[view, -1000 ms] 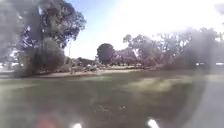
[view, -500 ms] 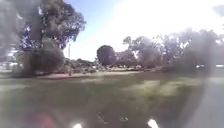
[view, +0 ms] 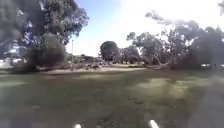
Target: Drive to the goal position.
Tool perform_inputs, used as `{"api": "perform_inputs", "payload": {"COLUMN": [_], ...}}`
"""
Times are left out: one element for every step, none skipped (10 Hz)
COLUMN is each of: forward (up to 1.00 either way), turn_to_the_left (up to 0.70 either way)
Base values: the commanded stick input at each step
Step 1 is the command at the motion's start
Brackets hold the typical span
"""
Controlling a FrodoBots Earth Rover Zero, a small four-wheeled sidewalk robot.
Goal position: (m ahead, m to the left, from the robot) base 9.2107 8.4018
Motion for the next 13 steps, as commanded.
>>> {"api": "perform_inputs", "payload": {"forward": [0.7, 0.7, 0.7, 0.7, 0.7, 0.7, 0.7, 0.7, 0.7, 0.7, 0.7, 0.7, 0.7], "turn_to_the_left": [0.01, 0.01, 0.03, 0.14, 0.31, 0.35, 0.35, 0.35, 0.35, 0.35, 0.35, 0.35, 0.35]}}
